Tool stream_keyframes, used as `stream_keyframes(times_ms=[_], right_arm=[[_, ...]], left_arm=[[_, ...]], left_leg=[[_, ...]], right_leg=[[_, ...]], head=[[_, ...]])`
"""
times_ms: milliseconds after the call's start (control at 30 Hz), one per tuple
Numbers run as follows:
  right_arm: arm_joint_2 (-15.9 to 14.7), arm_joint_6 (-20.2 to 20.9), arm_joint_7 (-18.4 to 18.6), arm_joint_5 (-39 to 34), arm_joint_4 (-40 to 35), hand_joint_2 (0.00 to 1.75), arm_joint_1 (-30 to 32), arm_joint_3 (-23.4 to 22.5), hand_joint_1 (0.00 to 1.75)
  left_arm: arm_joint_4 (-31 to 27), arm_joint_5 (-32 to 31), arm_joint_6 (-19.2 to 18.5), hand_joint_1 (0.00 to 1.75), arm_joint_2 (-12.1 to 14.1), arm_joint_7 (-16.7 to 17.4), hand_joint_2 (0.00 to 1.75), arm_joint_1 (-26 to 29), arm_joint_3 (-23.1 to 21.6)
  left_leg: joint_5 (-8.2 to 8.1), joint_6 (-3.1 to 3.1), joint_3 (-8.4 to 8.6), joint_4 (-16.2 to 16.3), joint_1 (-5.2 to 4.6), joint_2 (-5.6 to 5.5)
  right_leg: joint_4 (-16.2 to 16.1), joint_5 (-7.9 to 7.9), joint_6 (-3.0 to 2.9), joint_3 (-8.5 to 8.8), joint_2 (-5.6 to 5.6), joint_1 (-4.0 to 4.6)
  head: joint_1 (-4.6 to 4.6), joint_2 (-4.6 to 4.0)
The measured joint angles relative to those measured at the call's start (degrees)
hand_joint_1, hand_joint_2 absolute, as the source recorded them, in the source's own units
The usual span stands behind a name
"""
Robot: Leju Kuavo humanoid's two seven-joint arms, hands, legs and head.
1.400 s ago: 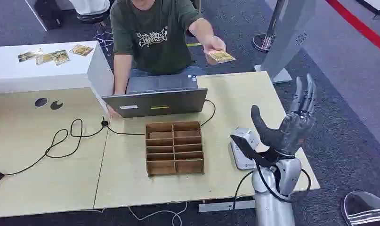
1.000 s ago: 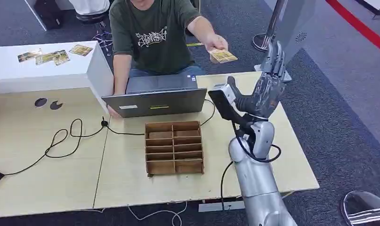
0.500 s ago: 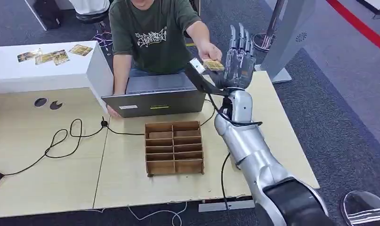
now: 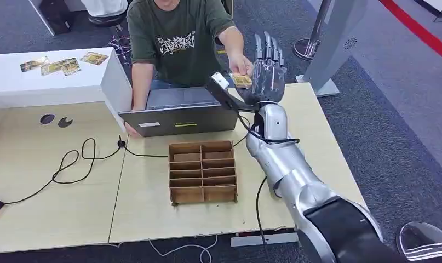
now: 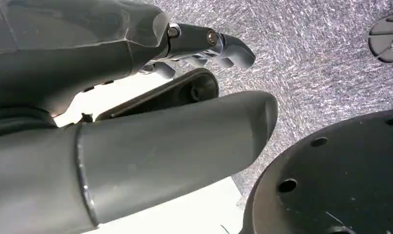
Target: Pass the card to the sensor for recognition and then transmit it.
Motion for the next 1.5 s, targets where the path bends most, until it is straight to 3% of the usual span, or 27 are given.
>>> stream_keyframes(times_ms=[333,567,633,733,1300,1333,1367,1500], right_arm=[[-3.9,0.0,-0.2,-3.5,-5.1,1.75,2.0,0.0,0.00],[-4.0,0.0,-0.1,-3.6,-5.3,1.75,2.2,0.0,0.00],[-4.7,0.0,-0.1,-4.3,-6.5,1.75,3.0,-0.5,0.00],[-8.4,0.0,-1.1,-6.8,-12.4,1.75,7.2,-3.4,0.00],[-9.2,0.0,-1.4,-7.2,-13.6,1.75,8.0,-3.6,0.00],[-9.2,0.0,-1.4,-7.4,-13.6,1.75,8.0,-3.6,1.64],[-9.2,0.0,-1.4,-7.5,-13.6,1.75,8.0,-3.6,1.75],[-9.2,0.0,-1.6,-8.2,-13.3,1.75,8.0,-3.6,1.75]], left_arm=[[0.0,1.4,0.4,0.00,-0.1,0.0,0.00,0.2,0.0],[0.0,1.5,0.4,0.00,-0.1,0.0,0.00,0.2,0.0],[0.0,1.9,0.5,0.00,-0.2,-0.1,0.00,0.3,0.0],[0.0,2.9,0.8,0.00,-0.5,-0.3,0.00,0.7,0.0],[0.0,3.0,0.8,0.00,-0.7,-0.5,0.00,1.0,0.0],[0.0,3.0,0.8,0.00,-0.7,-0.5,0.00,1.0,0.0],[0.0,3.0,0.8,0.00,-0.7,-0.5,0.00,1.0,0.0],[0.0,3.2,0.7,0.00,-0.7,-0.7,0.00,1.0,0.0]], left_leg=[[0.00,0.00,-0.01,0.0,0.00,-0.01],[0.00,0.00,-0.01,0.0,0.00,-0.01],[0.00,0.00,-0.01,0.0,0.00,-0.04],[-0.01,0.01,-0.04,0.0,-0.01,-0.01],[-0.01,0.00,-0.04,0.0,-0.01,-0.01],[-0.01,0.00,-0.04,0.0,-0.01,-0.01],[-0.01,0.01,-0.04,0.0,-0.01,-0.01],[-0.01,0.01,-0.04,0.0,-0.01,-0.01]], right_leg=[[0.0,0.00,0.00,-0.03,0.00,0.00],[0.0,0.00,0.00,-0.03,0.00,0.00],[0.0,0.00,0.01,-0.02,-0.03,0.00],[0.0,0.01,0.01,-0.04,0.00,-0.01],[0.0,0.01,0.01,-0.04,0.01,0.00],[0.0,0.01,0.01,-0.04,0.01,0.00],[0.0,0.01,0.01,-0.04,0.01,0.00],[0.0,0.02,0.01,-0.04,0.00,-0.01]], head=[[0.00,0.00],[0.00,0.00],[-0.02,0.00],[0.00,-0.02],[0.00,0.00],[0.00,-0.02],[0.00,0.00],[0.00,0.00]])
